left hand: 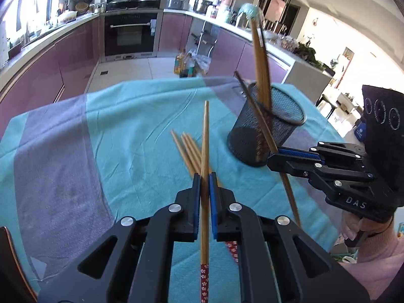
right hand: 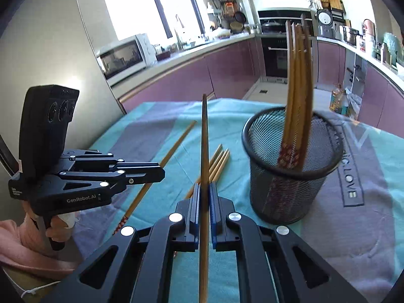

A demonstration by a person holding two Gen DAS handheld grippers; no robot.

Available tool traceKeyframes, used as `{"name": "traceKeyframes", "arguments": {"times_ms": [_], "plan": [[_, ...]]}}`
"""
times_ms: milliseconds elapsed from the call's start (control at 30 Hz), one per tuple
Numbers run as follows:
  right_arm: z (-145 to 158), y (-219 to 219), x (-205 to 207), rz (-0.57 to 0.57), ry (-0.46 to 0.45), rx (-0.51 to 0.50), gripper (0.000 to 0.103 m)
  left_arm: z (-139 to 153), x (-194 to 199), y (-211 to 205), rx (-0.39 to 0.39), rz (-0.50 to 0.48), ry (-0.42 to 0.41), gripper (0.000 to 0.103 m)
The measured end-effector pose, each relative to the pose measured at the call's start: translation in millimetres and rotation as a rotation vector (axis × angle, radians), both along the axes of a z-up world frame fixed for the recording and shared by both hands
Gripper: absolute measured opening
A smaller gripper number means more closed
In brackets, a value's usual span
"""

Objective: Organize utensils
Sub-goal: 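Carry the right tool's chopstick upright into the cup while the left tool does likewise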

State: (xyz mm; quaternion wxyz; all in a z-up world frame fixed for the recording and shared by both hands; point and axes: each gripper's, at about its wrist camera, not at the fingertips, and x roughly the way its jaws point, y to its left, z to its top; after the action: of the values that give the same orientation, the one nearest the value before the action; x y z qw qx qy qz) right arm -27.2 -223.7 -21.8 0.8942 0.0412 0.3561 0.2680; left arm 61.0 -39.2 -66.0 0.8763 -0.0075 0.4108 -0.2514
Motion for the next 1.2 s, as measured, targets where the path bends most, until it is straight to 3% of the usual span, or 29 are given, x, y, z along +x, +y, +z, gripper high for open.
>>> {"name": "traceKeyframes", "arguments": {"times_ms": [300, 633, 1000, 1200], "plan": [[35.2, -28.5, -14.7, -0.041, -0.095, 0.074, 0.006, 53.9, -15.0, 7.8, -0.119, -0.06, -0.079, 0.007], [69.9, -49.7, -11.7, -0.06, -0.19, 0.102, 0.006, 97.7, -16.6, 10.7, -0.2, -0.073, -0.174, 0.007], [110.5, -72.2, 1.8, -0.106, -0.293, 0.096, 0.006, 151.5, -0.2, -29.4, -0.251, -0.1, -0.298, 0.007], [113.3, -79.8, 13.2, -0.137, -0.305, 0.093, 0.006, 162.7, 12.7, -52.6, -0.254, -0.098, -0.312, 0.007]]}}
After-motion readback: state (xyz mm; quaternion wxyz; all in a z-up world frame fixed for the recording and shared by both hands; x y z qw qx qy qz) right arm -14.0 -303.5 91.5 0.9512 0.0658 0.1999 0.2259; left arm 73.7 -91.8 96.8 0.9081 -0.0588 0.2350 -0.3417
